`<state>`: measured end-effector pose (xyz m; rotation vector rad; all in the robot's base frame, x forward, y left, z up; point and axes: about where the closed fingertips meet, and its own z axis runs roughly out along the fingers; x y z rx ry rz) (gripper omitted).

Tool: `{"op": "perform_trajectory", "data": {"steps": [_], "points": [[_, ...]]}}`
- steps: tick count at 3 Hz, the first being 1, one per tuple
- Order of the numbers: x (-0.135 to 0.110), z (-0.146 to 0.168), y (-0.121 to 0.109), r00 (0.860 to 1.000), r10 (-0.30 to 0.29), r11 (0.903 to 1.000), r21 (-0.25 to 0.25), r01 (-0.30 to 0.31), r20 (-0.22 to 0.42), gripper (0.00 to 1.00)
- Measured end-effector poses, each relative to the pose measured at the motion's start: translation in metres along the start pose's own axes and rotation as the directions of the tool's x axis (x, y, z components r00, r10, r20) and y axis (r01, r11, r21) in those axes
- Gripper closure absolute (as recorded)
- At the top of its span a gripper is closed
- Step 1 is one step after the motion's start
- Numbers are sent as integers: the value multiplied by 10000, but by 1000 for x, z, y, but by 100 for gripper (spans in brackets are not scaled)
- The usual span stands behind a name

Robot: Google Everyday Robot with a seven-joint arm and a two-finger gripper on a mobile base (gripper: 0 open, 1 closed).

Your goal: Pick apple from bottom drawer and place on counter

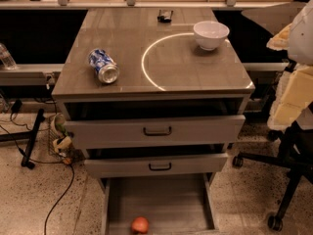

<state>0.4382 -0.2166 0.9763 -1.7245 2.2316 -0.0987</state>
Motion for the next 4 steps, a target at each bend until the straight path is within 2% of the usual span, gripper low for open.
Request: {"op": "perform_trajectory", "data": {"steps": [1,2,3,4], "points": [[0,0,0,10000,0,10000,2,0,1,0],[5,29,3,9998,180,9996,-194,-180,-17,0],[13,82,12,9989,467,9959,-774,-467,-16,0],[17,146,31,9988,460,9885,-1447,-433,155,0]]}}
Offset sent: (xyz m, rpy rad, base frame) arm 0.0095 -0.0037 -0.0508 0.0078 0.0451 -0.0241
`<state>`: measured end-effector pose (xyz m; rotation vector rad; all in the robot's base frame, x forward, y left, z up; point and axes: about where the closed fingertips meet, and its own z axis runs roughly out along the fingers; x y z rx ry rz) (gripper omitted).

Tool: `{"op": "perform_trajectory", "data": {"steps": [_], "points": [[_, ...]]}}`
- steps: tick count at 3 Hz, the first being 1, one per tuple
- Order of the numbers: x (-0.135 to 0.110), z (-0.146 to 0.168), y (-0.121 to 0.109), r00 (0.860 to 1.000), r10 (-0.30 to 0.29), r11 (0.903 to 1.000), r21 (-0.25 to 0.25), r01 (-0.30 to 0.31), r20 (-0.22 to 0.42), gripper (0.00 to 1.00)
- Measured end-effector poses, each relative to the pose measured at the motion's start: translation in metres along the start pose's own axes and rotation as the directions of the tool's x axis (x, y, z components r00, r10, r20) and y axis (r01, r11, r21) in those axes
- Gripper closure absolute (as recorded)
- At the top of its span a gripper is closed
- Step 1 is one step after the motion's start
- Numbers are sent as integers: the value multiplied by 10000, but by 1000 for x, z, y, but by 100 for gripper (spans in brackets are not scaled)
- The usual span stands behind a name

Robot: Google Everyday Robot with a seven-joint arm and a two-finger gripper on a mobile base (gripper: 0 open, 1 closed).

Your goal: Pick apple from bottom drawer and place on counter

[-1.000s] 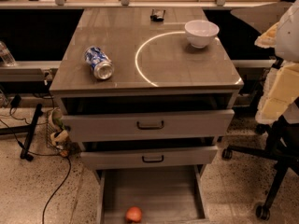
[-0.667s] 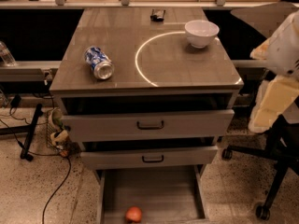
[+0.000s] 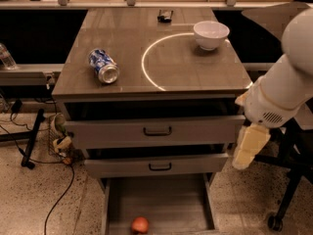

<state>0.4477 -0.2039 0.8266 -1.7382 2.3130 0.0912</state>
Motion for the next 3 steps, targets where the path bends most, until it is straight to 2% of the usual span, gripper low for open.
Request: {"op": "perform_trajectory", "data": {"steps": [1,2,3], "points": [[13,62,14,9998,-84,9990,-435,76,-182,0],[32,105,31,9992,-127,9966,-820,94,-388,0],[48,145,53,9991,277,9883,-1492,-321,-312,0]]}}
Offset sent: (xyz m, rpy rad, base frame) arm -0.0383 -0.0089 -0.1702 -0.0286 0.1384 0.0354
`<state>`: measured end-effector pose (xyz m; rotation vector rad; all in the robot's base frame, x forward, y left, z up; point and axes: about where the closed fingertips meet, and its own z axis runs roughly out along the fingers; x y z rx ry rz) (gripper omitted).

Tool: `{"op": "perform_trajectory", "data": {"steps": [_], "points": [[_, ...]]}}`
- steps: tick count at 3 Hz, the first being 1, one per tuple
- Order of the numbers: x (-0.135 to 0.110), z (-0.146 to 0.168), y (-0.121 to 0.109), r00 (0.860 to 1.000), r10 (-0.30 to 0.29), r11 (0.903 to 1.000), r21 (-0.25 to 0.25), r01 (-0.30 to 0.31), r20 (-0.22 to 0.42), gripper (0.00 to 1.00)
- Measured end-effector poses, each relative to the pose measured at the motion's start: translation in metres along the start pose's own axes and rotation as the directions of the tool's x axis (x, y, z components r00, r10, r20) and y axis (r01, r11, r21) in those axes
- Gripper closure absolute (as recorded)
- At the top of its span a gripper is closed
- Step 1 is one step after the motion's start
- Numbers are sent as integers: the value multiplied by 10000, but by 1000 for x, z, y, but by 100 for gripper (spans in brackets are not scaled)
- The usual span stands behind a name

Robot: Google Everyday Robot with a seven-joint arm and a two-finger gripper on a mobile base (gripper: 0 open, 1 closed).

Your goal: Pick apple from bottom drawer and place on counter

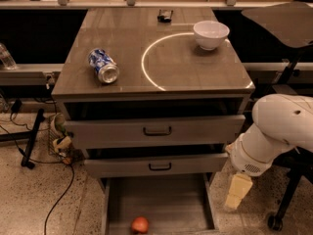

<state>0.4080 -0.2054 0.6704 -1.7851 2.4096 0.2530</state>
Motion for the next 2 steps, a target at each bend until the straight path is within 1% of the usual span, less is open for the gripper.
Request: {"op": "perform_trajectory", "data": {"steps": [1,2], "points": [[0,0,0,10000,0,10000,0,0,0,0],[-6,22,2,9992,353,9989,-320,-348,170,0]]}}
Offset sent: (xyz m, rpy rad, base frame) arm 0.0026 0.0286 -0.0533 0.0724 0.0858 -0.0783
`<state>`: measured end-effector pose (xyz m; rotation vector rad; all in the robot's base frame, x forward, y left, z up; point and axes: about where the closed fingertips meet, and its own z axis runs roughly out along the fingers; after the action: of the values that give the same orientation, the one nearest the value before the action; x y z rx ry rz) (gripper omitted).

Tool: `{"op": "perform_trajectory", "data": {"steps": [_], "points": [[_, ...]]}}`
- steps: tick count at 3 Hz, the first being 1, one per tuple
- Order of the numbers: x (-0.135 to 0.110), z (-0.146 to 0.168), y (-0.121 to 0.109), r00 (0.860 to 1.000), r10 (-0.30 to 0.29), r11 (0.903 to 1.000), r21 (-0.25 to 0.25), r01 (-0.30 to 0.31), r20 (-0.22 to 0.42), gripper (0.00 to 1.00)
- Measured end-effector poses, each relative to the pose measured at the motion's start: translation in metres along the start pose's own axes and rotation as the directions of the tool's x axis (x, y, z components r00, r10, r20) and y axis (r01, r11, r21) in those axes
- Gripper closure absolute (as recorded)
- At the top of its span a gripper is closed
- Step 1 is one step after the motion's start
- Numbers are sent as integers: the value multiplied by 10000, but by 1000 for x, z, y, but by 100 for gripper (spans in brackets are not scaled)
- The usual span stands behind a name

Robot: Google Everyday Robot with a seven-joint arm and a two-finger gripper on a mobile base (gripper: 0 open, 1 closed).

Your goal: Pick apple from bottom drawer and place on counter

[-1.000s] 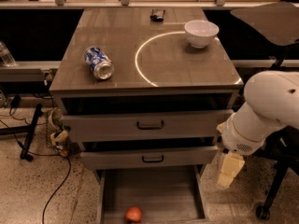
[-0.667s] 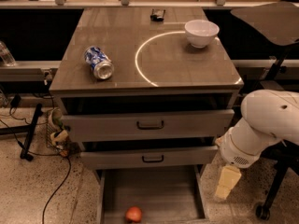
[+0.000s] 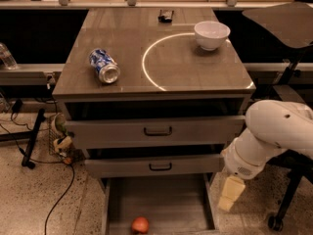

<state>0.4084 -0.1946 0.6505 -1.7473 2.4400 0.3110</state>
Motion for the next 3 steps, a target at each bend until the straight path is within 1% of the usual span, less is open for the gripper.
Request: {"op": "perform_trajectory", "data": {"steps": [1,2,3], "points": [[-8,59,0,9933,1130,9923,-530,-1116,245,0],[-11,97,-4,9819,1860,9805,-710,-1831,364,0],[-15,152,-4,9498,3079,9481,-1009,-3015,552,0]]}}
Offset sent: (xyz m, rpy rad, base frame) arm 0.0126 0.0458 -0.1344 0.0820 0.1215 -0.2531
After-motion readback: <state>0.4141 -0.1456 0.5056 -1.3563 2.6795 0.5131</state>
